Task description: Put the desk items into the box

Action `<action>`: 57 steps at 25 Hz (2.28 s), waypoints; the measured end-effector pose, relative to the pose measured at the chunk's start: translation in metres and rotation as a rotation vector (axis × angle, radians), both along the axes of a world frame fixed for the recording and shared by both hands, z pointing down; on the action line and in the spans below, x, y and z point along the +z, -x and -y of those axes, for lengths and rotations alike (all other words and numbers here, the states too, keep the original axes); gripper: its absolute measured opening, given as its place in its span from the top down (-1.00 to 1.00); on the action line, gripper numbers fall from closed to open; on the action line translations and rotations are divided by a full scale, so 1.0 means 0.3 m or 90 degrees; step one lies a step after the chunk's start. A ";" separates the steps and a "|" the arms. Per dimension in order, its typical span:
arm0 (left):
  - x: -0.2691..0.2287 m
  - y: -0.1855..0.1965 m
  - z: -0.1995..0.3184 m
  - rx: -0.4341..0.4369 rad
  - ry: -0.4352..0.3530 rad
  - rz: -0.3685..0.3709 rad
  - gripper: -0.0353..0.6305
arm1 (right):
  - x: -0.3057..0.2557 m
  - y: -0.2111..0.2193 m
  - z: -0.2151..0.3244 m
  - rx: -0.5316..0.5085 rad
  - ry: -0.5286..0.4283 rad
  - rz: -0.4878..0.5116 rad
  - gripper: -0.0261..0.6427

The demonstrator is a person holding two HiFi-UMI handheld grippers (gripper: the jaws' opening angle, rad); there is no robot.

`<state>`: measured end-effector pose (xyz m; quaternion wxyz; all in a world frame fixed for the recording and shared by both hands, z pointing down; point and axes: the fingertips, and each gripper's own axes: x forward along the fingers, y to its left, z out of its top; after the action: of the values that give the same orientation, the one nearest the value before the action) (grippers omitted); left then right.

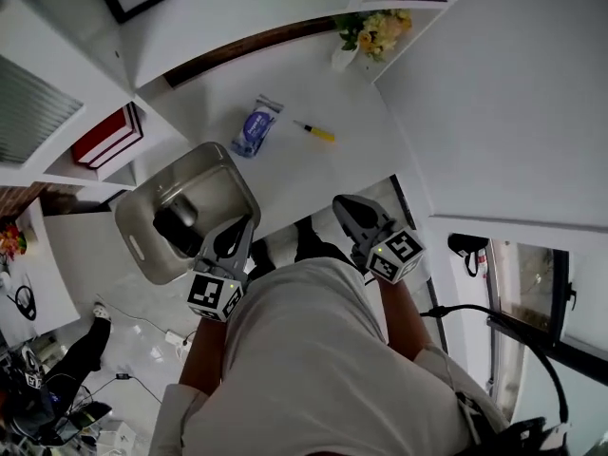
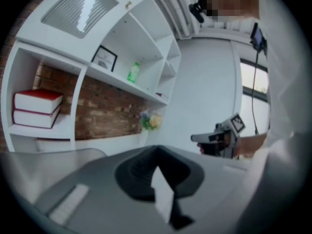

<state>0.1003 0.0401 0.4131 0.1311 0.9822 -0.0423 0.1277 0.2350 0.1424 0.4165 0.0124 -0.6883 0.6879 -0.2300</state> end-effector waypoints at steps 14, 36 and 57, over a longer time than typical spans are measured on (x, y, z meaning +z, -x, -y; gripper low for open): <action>0.103 -0.125 0.008 -0.141 0.014 0.050 0.88 | 0.275 -0.356 0.146 -0.144 0.107 -0.021 0.91; 0.197 -0.088 -0.042 -0.328 0.047 0.128 0.88 | 0.880 -0.635 0.301 -0.326 0.348 -0.070 0.72; 0.226 0.079 -0.038 -0.436 0.081 0.141 0.88 | 1.212 -0.685 0.325 -0.345 0.522 -0.127 0.53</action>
<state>0.0766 0.0515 0.4809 0.2215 0.8813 -0.3745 0.1845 0.4404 0.0449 0.7801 -0.3854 -0.4519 0.6926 -0.4093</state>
